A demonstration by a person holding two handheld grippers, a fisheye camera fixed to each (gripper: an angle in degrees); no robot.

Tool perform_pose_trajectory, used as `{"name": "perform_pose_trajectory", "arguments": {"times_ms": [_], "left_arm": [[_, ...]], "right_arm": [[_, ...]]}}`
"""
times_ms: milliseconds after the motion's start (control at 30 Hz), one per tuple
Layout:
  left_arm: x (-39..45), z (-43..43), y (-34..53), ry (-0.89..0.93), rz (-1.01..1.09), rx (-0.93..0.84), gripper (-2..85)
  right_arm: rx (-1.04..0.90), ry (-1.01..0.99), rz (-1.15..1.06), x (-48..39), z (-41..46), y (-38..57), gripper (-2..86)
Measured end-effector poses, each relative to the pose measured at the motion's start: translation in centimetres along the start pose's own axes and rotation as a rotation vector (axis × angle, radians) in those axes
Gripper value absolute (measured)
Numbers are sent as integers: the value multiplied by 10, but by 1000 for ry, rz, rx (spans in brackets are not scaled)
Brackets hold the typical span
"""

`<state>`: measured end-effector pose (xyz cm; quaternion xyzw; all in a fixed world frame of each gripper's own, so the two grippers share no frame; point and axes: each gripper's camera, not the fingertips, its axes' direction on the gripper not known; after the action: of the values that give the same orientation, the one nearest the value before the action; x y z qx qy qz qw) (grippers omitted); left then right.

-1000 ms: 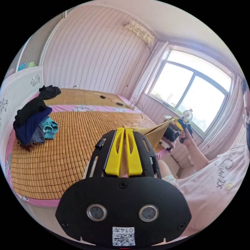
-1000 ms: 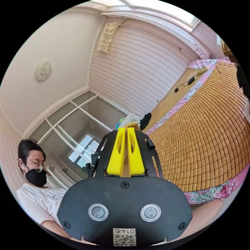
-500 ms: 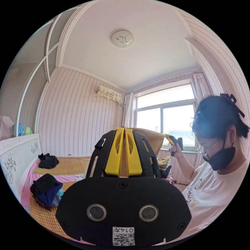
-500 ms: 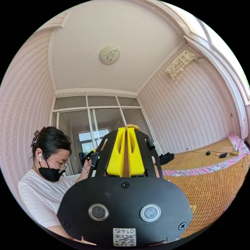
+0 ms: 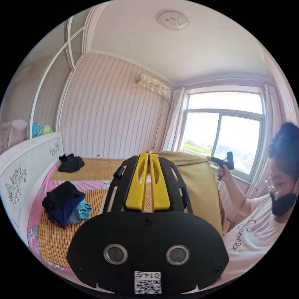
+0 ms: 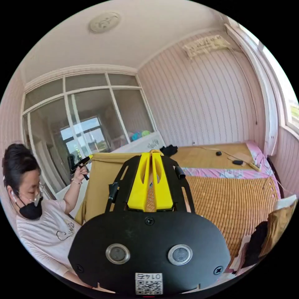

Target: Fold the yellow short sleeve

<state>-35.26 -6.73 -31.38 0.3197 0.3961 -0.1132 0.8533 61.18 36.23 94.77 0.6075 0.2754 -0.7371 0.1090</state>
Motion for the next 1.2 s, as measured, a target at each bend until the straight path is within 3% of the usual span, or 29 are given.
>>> {"name": "perform_pose_trajectory", "arguments": {"times_ms": [100, 200, 267, 400, 533, 833, 933, 1200], "left_arm": [[-48, 94, 10, 0, -150, -146, -10], [-67, 132, -9, -64, -157, -96, -10], [-72, 135, -22, -57, -134, -11, -10], [-92, 154, -11, -69, -59, -27, -10], [-144, 216, 64, -19, -119, -256, -10], [-258, 368, 329, 86, -568, -721, -10], [-271, 391, 391, 48, -592, -847, -10], [-297, 402, 462, 97, -599, -944, -10]], "right_arm": [[-152, 97, 206, 73, 88, 8, 5], [-48, 58, 308, 104, 112, -18, 5], [119, 15, 245, 97, 101, -53, 5], [148, 38, 80, 86, 99, -75, 5], [-8, 126, 68, 121, 134, -25, 5], [-505, 340, 528, 275, 248, 175, 5], [-610, 371, 642, 302, 258, 221, 5], [-724, 373, 640, 337, 234, 255, 5]]}}
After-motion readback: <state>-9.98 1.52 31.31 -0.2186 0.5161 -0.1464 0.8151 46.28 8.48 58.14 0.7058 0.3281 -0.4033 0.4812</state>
